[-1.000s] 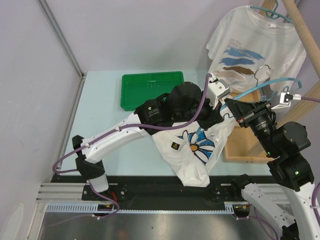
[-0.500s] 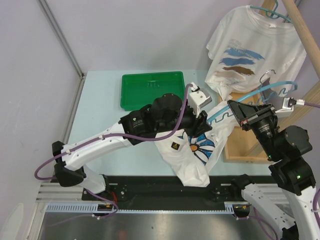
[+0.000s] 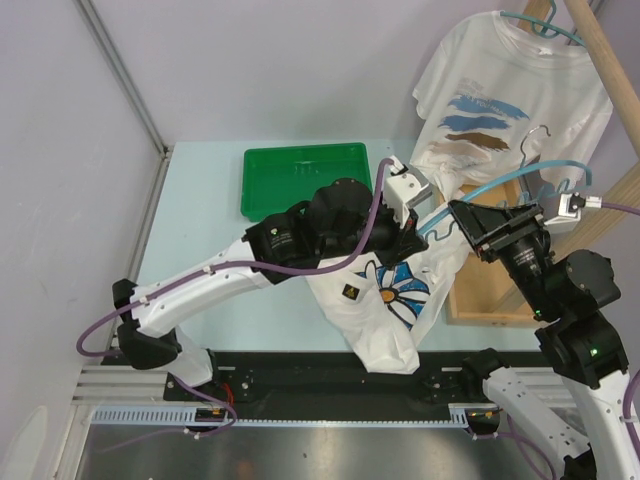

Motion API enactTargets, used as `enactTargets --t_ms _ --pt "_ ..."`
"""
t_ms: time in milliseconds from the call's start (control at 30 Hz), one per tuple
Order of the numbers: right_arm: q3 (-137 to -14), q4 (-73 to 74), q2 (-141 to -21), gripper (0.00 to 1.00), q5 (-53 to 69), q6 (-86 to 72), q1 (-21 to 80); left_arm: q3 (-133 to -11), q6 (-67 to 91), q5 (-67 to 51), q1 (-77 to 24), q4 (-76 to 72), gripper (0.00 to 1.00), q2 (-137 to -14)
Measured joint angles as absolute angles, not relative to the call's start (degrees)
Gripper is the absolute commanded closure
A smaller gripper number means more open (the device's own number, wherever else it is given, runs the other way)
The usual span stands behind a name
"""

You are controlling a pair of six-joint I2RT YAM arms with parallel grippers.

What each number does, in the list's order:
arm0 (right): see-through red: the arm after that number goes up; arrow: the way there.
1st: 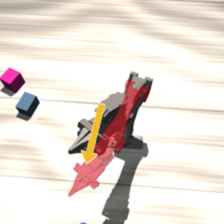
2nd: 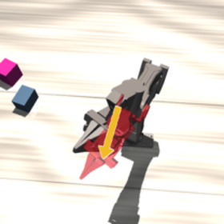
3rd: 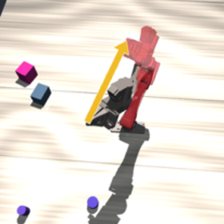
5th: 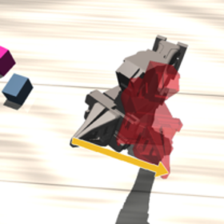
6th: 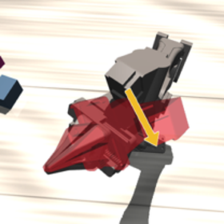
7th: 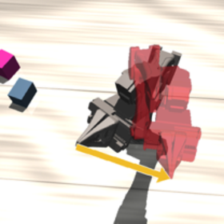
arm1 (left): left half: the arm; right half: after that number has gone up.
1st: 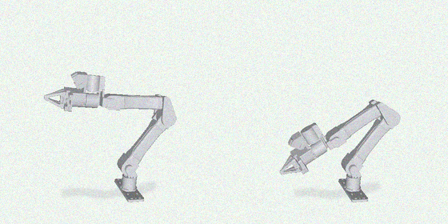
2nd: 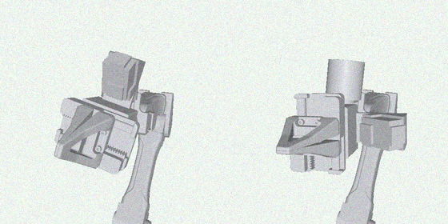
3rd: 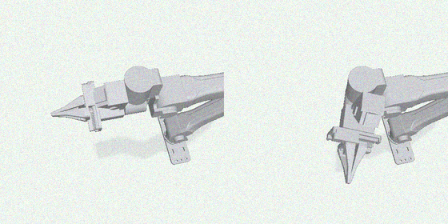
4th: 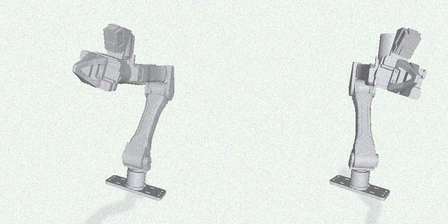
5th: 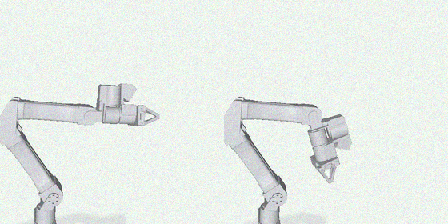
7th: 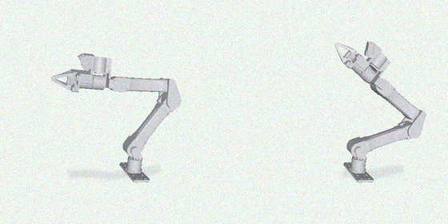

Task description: Remove the t-shirt from the hanger

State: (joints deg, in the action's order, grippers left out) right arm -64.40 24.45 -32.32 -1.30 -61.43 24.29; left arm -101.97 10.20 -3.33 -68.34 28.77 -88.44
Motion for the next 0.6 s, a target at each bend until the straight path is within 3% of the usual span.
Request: enactTargets --t_ms 267,367,467,567,600 --pt "-63.7 22.7 -33.8 0.56 3.6 -59.7 24.4 -110.1 10.6 -2.8 -68.1 32.1 1.00 -92.1" --pt "-63.6 21.9 -34.0 0.64 4.4 -59.3 24.7 -111.1 10.6 -3.2 -68.1 33.0 1.00 -93.0" --pt "-63.4 20.8 -34.5 0.73 5.0 -59.2 25.5 -112.1 10.6 -3.4 -68.1 33.8 1.00 -94.2" --pt "-62.4 20.3 -34.7 0.93 4.5 -58.8 26.5 -112.9 10.7 -3.4 -68.1 34.5 1.00 -94.9" --pt "-61.9 20.2 -34.9 1.00 3.9 -58.7 27.1 -113.1 10.7 -3.2 -68.1 35.0 0.91 -94.9"
